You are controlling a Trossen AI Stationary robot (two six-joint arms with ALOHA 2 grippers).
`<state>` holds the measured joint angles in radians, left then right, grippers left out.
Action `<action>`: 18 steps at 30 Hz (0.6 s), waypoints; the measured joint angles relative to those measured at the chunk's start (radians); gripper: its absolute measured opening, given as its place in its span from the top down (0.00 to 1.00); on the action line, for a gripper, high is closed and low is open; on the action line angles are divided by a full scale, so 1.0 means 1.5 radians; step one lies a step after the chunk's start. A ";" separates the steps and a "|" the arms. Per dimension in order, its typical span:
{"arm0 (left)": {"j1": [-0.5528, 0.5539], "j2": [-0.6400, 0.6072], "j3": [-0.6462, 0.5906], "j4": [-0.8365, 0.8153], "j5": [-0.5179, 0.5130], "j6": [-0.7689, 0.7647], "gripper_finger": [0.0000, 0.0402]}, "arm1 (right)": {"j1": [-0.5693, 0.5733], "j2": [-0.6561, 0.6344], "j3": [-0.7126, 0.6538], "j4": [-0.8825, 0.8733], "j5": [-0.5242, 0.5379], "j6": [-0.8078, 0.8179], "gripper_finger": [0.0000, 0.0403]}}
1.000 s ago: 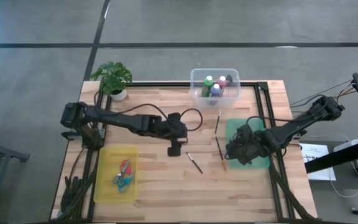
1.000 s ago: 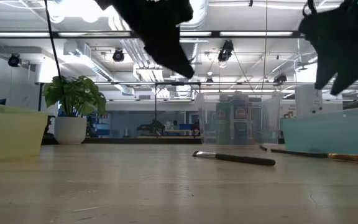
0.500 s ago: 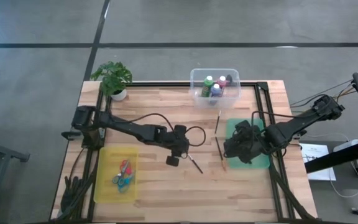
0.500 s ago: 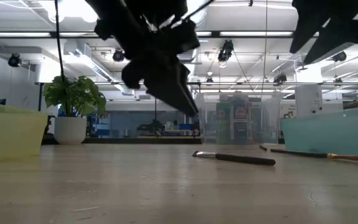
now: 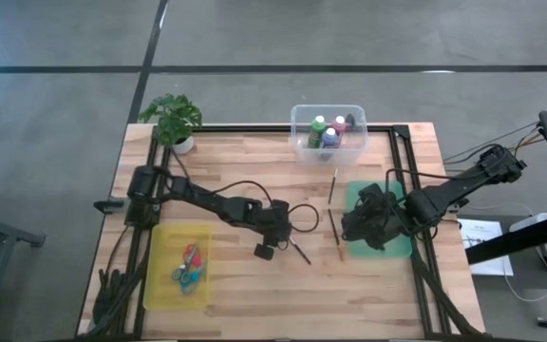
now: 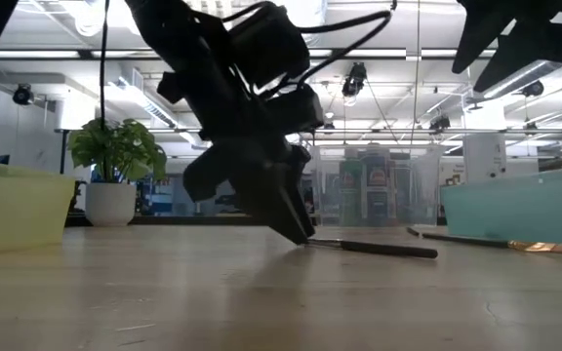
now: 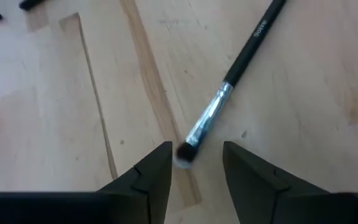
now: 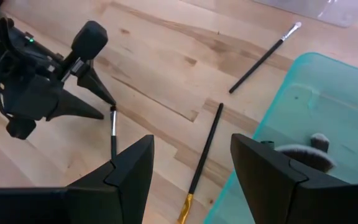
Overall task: Pick & Place Paint Supplies
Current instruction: Put the black foundation brush into the green bin
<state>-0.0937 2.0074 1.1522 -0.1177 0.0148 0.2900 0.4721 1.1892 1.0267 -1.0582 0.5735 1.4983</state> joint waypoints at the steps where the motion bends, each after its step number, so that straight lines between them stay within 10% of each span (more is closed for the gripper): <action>1: 0.001 0.003 0.001 0.003 0.000 0.003 0.63 | 0.000 0.000 0.000 0.000 0.001 0.000 0.47; 11: 0.004 0.040 0.005 0.012 0.078 -0.006 0.65 | 0.000 0.000 -0.002 0.001 -0.001 0.003 0.47; 18: 0.003 0.044 0.004 0.008 0.100 -0.035 0.90 | 0.000 0.000 -0.002 0.002 -0.002 0.002 0.47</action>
<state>-0.0891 2.0737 1.1584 -0.1053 0.1642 0.2380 0.4721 1.1892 1.0239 -1.0550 0.5713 1.5009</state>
